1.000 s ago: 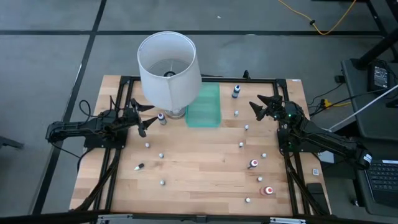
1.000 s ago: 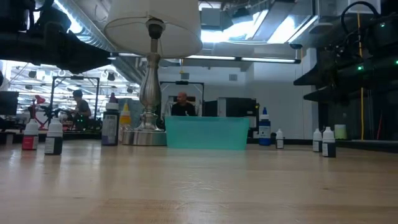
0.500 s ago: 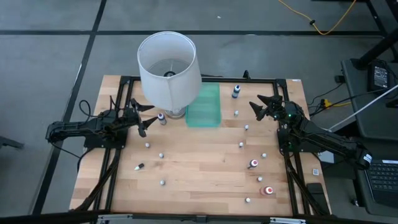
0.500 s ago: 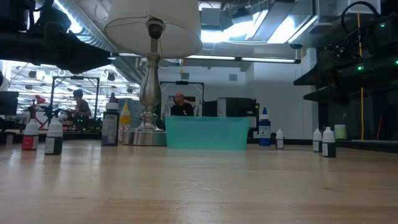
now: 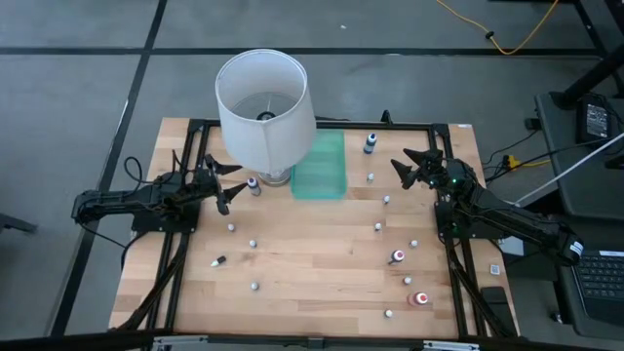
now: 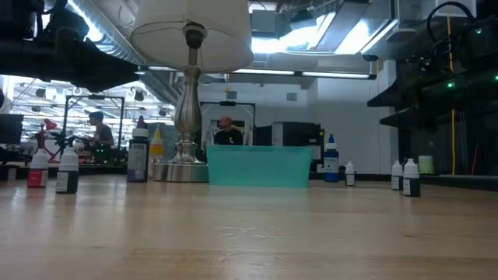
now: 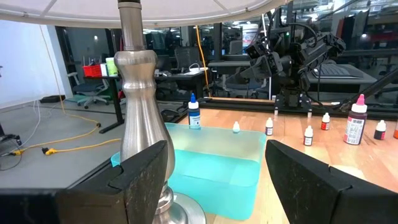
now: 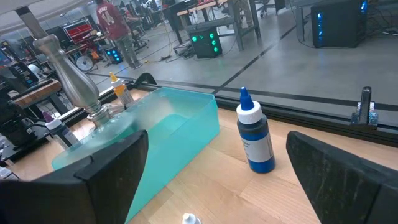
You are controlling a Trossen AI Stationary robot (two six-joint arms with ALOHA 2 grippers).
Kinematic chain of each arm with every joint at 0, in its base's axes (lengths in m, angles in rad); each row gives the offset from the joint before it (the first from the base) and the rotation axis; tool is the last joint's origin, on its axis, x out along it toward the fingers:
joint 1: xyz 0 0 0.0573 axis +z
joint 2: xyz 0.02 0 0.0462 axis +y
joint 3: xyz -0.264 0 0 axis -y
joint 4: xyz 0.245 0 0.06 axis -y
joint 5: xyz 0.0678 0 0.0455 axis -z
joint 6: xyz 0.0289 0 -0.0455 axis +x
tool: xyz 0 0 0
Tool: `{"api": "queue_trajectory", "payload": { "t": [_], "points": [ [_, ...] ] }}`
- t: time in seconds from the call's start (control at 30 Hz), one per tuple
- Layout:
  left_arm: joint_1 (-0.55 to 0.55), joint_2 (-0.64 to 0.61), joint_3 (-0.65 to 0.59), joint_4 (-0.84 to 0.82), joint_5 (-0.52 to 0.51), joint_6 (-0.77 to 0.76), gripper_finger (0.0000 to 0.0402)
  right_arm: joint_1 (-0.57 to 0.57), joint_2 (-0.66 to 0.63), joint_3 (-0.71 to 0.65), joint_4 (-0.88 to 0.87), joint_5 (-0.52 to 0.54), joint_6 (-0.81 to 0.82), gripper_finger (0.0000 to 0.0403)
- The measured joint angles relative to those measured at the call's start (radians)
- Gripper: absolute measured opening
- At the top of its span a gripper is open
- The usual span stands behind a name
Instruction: Pick & Place food coloring
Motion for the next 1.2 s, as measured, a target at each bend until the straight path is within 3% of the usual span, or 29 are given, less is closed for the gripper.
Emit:
{"api": "queue_trajectory", "payload": {
  "t": [0.6,1.03,1.2],
  "points": [
    [0.0,0.0,0.0,0.004,-0.041,-0.146,0.0267,0.0,0.0,0.0,0.0,0.0,0.0,0.0382],
    [0.0,0.0,0.0,0.056,-0.059,-0.177,0.0267,0.0,0.0,0.0,0.0,0.0,0.0,0.0382],
    [-0.004,0.0,0.035,0.053,-0.022,-0.14,0.0279,0.0,0.0,0.0,0.0,0.0,0.0,0.0382]
  ]
}}
